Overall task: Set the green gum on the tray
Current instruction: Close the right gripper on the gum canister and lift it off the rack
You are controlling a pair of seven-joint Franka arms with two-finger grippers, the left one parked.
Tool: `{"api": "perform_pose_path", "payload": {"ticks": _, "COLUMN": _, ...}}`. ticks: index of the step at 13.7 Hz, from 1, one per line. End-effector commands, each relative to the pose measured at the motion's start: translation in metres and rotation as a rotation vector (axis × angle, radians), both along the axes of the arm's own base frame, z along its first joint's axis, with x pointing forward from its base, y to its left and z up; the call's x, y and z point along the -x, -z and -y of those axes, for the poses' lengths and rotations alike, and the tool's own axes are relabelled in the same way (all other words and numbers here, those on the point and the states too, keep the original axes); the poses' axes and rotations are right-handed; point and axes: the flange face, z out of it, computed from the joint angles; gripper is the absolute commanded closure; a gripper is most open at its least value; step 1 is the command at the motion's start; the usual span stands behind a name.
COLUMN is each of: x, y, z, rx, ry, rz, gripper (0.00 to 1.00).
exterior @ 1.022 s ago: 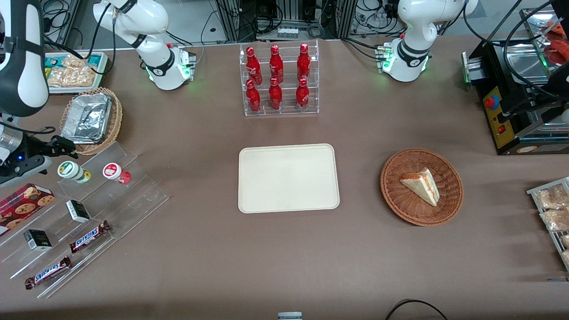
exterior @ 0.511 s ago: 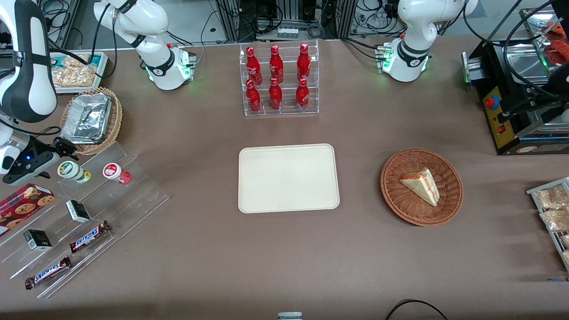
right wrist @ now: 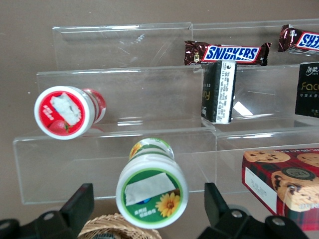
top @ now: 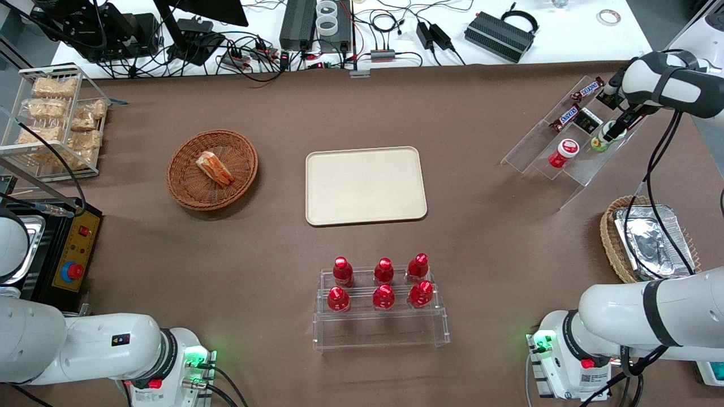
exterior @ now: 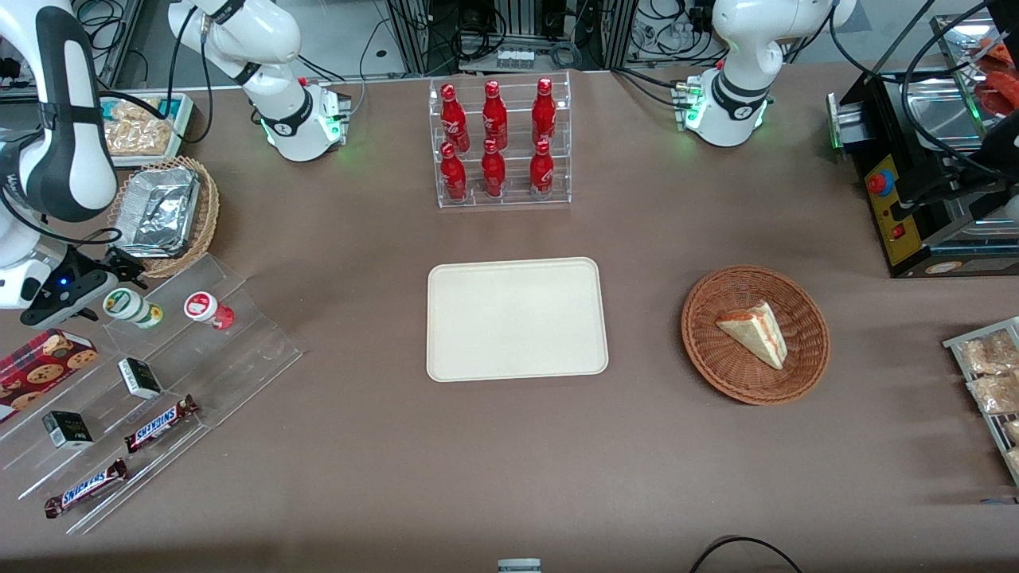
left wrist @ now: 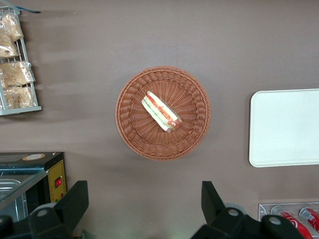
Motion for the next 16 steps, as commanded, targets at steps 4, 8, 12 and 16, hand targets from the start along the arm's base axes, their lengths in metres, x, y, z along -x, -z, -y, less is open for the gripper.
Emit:
{"api": "perform_pose_path", "payload": {"ticks": 4, "x": 0.009, "y": 0.004, "z": 0.001, "rx": 0.015, "ry": -0.037, "rz": 0.032, "gripper": 1.00}}
{"api": "perform_pose_path", "payload": {"ticks": 8, "x": -0.006, "y": -0.020, "z": -0.004, "rx": 0.022, "ry": -0.053, "rz": 0.044, "gripper": 1.00}}
{"api": "perform_pose_path", "payload": {"ticks": 12, "x": -0.026, "y": -0.053, "z": -0.035, "rx": 0.002, "ry": -0.035, "rz": 0.013, "gripper": 1.00}}
{"api": "perform_pose_path", "payload": {"ticks": 16, "x": -0.035, "y": -0.063, "z": -0.093, "rx": -0.020, "ry": 0.051, "rz": -0.049, "gripper": 1.00}}
